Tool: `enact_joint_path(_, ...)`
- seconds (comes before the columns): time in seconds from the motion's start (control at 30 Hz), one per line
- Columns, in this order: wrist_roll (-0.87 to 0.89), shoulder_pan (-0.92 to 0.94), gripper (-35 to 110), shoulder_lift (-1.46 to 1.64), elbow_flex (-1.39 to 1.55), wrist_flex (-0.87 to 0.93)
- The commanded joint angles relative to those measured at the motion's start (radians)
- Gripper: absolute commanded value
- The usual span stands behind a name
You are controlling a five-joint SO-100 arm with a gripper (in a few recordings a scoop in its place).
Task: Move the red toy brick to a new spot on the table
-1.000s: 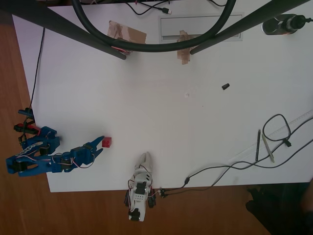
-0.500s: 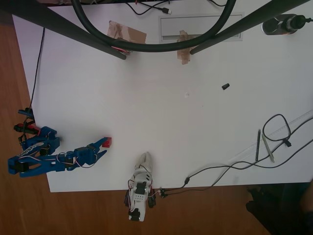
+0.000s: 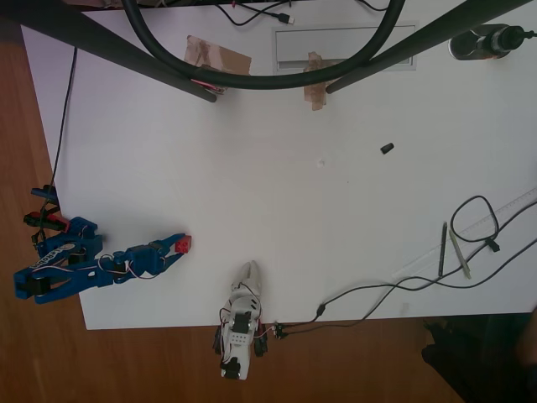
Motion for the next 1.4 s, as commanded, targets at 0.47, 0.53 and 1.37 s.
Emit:
enact_joint_path(0.47,0.104,0.298,0,0.063,-0.509,0.48)
enact_joint_path(0.53,0.084,0.399,0,0.044,-0.586,0.555)
enact_joint_path(1.37,-0.397,1.453,2,-0.153,-0.416,0.474)
